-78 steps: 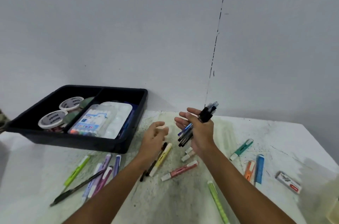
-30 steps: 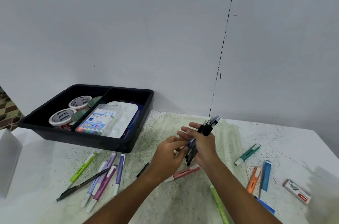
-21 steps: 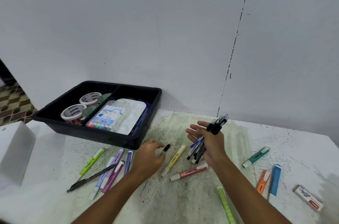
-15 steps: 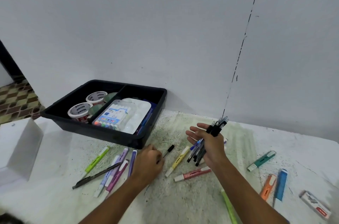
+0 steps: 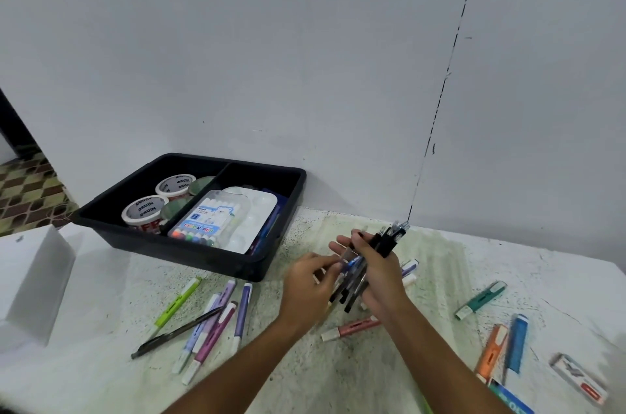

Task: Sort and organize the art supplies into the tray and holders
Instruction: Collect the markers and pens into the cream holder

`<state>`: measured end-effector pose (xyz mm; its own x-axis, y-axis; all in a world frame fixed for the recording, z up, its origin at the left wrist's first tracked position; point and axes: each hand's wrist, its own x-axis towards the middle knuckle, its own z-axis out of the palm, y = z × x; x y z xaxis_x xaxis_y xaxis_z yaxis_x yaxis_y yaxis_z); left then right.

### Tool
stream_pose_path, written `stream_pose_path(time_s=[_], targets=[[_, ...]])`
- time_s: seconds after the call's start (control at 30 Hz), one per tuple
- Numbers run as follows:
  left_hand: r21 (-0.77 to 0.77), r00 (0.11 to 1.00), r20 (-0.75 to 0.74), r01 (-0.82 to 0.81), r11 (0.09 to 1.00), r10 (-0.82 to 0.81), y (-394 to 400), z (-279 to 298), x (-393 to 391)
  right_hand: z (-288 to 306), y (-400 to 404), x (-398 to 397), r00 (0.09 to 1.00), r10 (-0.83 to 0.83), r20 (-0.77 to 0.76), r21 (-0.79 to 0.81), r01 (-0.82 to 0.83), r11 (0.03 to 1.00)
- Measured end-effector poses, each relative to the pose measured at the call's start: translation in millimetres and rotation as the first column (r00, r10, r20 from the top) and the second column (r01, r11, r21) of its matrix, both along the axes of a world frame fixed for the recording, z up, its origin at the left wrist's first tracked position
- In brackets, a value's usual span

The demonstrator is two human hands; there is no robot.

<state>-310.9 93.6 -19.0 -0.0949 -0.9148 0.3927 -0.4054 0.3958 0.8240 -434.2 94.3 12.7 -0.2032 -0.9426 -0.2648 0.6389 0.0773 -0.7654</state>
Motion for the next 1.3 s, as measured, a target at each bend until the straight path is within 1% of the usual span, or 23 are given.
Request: stream_pose_path(time_s=[0.1,0.2,0.33,0.43,0.47,0.5,0.53,0.57,0.6,0.63,0.7,0.73,0.77,0.83,0.9,0.93,0.97,1.0,1.07,1.13,1.2,1.23,1.3], targets=[[-0.035,0.999,-0.008,0.047,0.998,-0.048,-1,4,-9,7,4,1,1.0,0.003,0.004,-0.023,-0.003,1.0],[-0.034,0.994,-0.012,0.104,0.994,-0.105,0,9,-13,10,7,-2,1.0,-0.011,-0.004,-0.002,0.011,1.0],[-0.049,0.983,0.016,0.182,0.982,-0.182,1,9,-17,11,11,-5,0.997,-0.039,-0.064,0.05,0.042,0.998],[-0.079,0.979,0.04,0.202,0.976,-0.199,0,5,-18,11,15,-9,0.996,-0.053,-0.068,0.035,0.055,0.998],[-0.085,0.984,0.025,0.181,0.98,-0.179,1,5,-18,12,16,-11,0.996,-0.055,-0.067,0.022,0.056,0.998],[-0.071,0.988,-0.022,0.152,0.986,-0.154,3,5,-19,14,16,-12,0.996,-0.059,-0.072,0.008,0.06,0.998],[-0.024,0.986,-0.1,0.131,0.991,-0.133,5,6,-20,16,18,-14,0.995,-0.066,-0.076,-0.009,0.065,0.998],[0.056,0.973,-0.2,0.125,0.991,-0.112,7,9,-21,18,18,-15,0.995,-0.075,-0.07,-0.028,0.073,0.997],[0.163,0.95,-0.301,0.135,0.977,-0.081,8,12,-22,20,19,-17,0.994,-0.085,-0.064,-0.048,0.082,0.995],[0.287,0.921,-0.388,0.158,0.945,-0.036,7,14,-23,23,20,-19,0.993,-0.095,-0.064,-0.067,0.091,0.994],[0.499,0.844,-0.533,0.262,0.826,0.054,6,19,-26,26,22,-20,0.991,-0.117,-0.071,-0.1,0.11,0.989],[0.559,0.794,-0.601,0.336,0.758,0.091,7,21,-28,28,23,-20,0.989,-0.128,-0.07,-0.112,0.119,0.986],[0.587,0.735,-0.666,0.413,0.696,0.125,9,23,-30,28,24,-19,0.988,-0.137,-0.07,-0.123,0.128,0.984],[0.571,0.606,-0.775,0.554,0.606,0.176,17,28,-35,27,27,-15,0.984,-0.157,-0.083,-0.137,0.145,0.98],[0.524,0.504,-0.838,0.634,0.569,0.211,25,33,-41,22,31,-8,0.977,-0.164,-0.135,-0.139,0.145,0.98],[0.517,0.488,-0.845,0.643,0.565,0.218,29,34,-43,19,33,-5,0.974,-0.159,-0.159,-0.137,0.138,0.981],[0.52,0.498,-0.841,0.639,0.567,0.211,32,33,-44,17,35,-2,0.973,-0.155,-0.171,-0.129,0.134,0.983],[0.532,0.528,-0.827,0.622,0.574,0.194,34,32,-44,15,36,0,0.974,-0.15,-0.171,-0.121,0.13,0.984],[0.568,0.615,-0.771,0.544,0.618,0.167,38,26,-39,11,37,1,0.979,-0.122,-0.161,-0.106,0.106,0.989],[0.604,0.728,-0.668,0.408,0.685,0.155,40,22,-27,6,35,1,0.98,-0.084,-0.179,-0.093,0.069,0.993],[0.611,0.831,-0.533,0.249,0.751,0.158,41,18,-9,3,33,1,0.978,-0.042,-0.204,-0.08,0.026,0.996],[0.597,0.871,-0.465,0.177,0.783,0.158,42,16,2,2,32,2,0.981,-0.021,-0.195,-0.073,0.007,0.997],[0.534,0.92,-0.354,0.051,0.844,0.169,45,9,30,0,29,8,0.986,0.028,-0.161,-0.062,-0.038,0.997]])
